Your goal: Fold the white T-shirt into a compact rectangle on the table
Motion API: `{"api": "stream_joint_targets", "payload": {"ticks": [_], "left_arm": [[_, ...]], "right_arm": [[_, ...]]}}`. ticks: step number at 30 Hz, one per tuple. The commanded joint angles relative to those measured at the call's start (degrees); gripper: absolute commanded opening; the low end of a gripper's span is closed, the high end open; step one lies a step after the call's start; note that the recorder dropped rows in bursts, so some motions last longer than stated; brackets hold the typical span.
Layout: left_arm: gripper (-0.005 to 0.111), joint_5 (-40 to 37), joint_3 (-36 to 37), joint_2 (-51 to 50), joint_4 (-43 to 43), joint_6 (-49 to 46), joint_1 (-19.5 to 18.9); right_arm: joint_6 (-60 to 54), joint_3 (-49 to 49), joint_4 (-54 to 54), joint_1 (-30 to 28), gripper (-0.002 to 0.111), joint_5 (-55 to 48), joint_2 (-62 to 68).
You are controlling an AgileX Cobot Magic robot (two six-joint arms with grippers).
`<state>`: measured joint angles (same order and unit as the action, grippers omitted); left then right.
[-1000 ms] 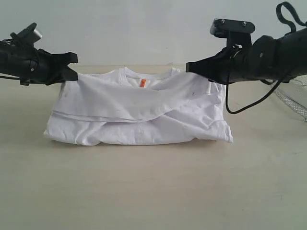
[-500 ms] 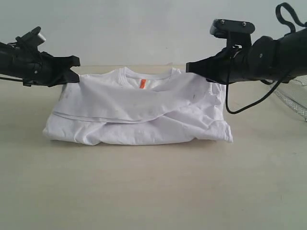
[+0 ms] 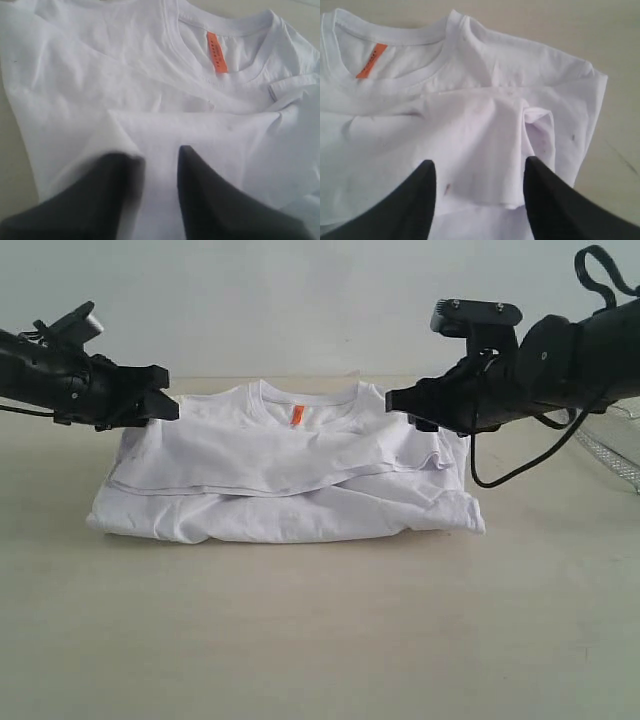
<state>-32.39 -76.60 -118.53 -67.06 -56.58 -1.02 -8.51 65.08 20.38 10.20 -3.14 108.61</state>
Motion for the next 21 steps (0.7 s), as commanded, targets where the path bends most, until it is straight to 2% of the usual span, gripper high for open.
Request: {"api": "stream_joint_targets", "payload": {"ticks": [1, 5, 10, 13, 17, 18, 21], "left_arm": [[0.020, 0.34, -0.45, 1.92, 1.60, -0.08, -0.05], [0.019, 4.16, -0.45, 4.18, 6.74, 1.82, -0.05], [0.020, 3.02, -0.45, 5.15, 8.64, 3.26, -0.68], [0.032, 0.90, -0.45, 5.15, 9.11, 3.26, -0.77], [0.063, -0.23, -0.45, 5.15, 9.11, 4.82, -0.77], [0.067, -0.53, -0.45, 5.15, 9.28, 5.23, -0.77], [0.067, -1.80, -0.45, 5.15, 11.02, 6.02, -0.77]], "right_arm": [[-0.66, 0.13, -0.11, -0.44, 0.046, -3.54, -0.65], [-1.22, 0.14, -0.11, -0.44, 0.046, -6.37, -2.20], [-1.56, 0.14, -0.11, -0.44, 0.046, -8.91, -3.56], [-1.56, 0.14, -0.11, -0.44, 0.046, -9.60, -3.56], [-1.56, 0.14, -0.11, -0.44, 0.046, -10.60, -3.56], [-1.56, 0.14, -0.11, -0.44, 0.046, -10.83, -3.56], [-1.56, 0.14, -0.11, -0.44, 0.046, -11.30, -3.56]]}}
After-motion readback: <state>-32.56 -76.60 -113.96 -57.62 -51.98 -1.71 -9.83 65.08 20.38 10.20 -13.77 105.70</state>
